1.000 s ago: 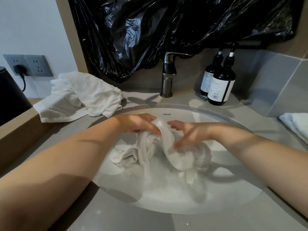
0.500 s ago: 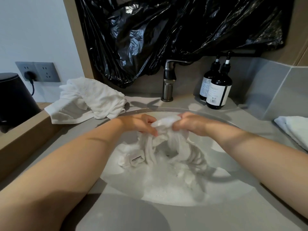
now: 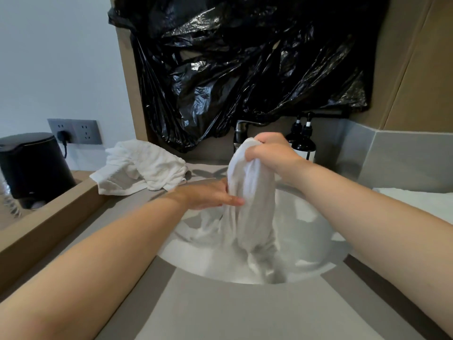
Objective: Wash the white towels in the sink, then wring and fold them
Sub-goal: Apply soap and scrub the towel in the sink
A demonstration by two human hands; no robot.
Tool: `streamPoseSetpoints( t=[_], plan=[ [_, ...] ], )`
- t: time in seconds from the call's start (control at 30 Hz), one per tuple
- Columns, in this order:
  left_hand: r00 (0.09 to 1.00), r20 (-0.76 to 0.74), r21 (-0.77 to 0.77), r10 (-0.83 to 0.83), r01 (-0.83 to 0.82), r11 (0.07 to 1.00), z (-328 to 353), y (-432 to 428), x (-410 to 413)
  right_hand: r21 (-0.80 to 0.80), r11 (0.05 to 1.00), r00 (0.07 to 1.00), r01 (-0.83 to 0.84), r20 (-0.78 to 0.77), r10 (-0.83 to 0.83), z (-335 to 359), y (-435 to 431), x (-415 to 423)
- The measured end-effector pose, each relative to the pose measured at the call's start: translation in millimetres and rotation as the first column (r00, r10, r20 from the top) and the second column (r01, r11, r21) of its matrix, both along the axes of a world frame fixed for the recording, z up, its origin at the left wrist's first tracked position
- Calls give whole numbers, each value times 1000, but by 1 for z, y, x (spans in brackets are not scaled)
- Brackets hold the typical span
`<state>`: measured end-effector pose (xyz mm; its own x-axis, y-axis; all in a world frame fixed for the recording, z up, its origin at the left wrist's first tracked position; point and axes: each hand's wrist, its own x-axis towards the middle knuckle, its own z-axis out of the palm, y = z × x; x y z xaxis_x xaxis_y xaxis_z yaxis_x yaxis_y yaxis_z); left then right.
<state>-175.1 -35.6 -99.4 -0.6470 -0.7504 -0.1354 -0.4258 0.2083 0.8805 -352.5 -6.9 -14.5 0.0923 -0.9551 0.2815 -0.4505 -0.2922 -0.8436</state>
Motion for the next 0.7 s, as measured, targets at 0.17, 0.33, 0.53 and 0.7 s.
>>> streamPoseSetpoints(
  t=[0.17, 0.33, 0.53, 0.7],
  plan=[
    [953, -279, -97, 116, -149, 984, -2, 22, -18, 9, 999, 975, -50, 217, 47, 34, 11, 4],
    [908, -383, -78, 171, -216, 973, 0, 25, -25, -11, 995, 926, -100, 364, 97, 66, 15, 16],
    [890, -372, 33, 265, -272, 962, 18, 31, -40, -36, 992, 920, -122, 370, 126, 93, 17, 30],
    [915, -191, -20, 355, -365, 931, 36, 27, -31, -110, 987, 953, -116, 267, 142, 90, 14, 14]
  ],
)
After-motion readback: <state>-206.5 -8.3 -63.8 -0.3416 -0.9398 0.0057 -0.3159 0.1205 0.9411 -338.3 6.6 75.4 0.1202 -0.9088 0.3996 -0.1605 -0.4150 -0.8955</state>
